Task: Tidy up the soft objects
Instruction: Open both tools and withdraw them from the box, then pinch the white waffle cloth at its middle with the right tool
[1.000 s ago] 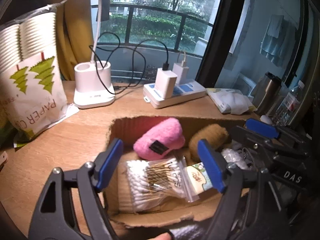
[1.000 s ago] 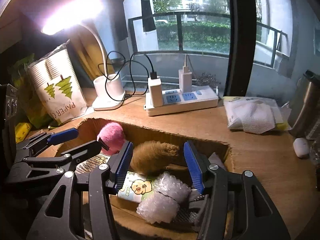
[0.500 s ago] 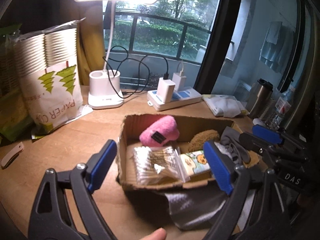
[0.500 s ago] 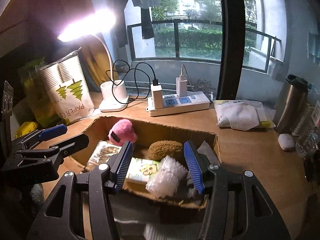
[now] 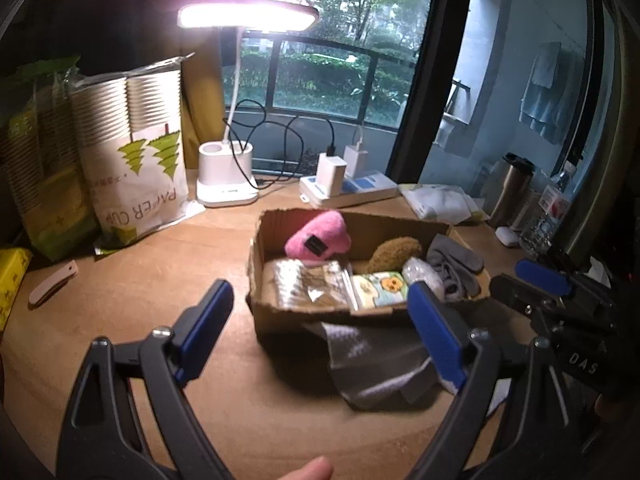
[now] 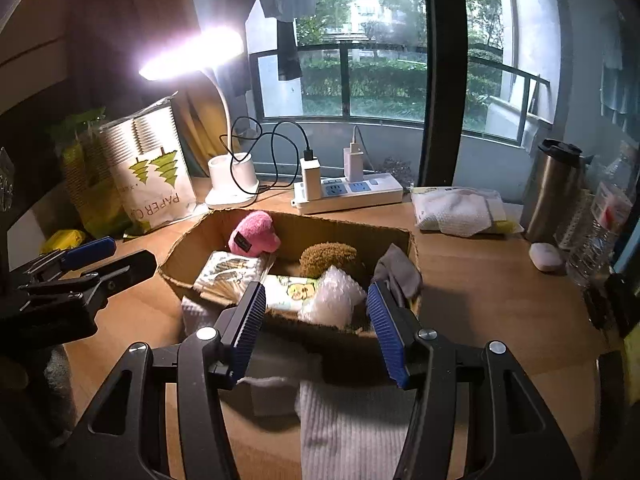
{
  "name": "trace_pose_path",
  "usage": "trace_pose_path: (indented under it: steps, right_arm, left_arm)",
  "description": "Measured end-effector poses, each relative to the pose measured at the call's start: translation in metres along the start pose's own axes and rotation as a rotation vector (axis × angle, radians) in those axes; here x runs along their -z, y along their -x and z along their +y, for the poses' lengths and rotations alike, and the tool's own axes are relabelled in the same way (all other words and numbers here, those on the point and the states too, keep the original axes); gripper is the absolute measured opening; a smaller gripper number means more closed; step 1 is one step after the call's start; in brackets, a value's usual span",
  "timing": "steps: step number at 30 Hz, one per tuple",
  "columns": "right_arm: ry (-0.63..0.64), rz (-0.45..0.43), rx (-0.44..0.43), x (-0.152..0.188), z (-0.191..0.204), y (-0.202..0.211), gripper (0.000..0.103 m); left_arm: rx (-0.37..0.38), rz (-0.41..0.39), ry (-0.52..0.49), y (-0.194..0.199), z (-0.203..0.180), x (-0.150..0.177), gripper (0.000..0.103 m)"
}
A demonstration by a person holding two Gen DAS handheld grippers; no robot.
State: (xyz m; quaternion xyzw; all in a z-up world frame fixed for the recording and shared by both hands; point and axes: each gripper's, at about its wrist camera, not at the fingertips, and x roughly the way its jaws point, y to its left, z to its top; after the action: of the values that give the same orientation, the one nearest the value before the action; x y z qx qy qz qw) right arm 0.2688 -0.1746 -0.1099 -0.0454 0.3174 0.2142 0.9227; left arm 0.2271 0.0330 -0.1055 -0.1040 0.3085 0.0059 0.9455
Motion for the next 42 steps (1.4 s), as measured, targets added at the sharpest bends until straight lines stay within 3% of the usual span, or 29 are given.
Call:
trace_pose_path:
  steps: [19,29,31,42]
  right_arm:
    - [-0.024,0.024,0.02,0.046,-0.007,0.025,0.057]
    - [-0.04,0.073,0.02,0.066,-0.018,0.009,0.057]
    - [-0.048,0.085,0.023,0.069,-0.02,0.005,0.061]
    - [-0.069,0.21,0.044,0.084,-0.035,-0.033,0.064]
  left_arm:
    - [0.014,0.029,-0.023,0.019,-0.018,0.041,0.09]
    - [0.004,0.08,-0.032,0.001,-0.02,0.06,0.09]
    - [0.0,0.097,-0.032,-0.005,-0.019,0.064,0.09]
    - [-0.004,0.141,-0.046,-0.024,-0.024,0.071,0.09]
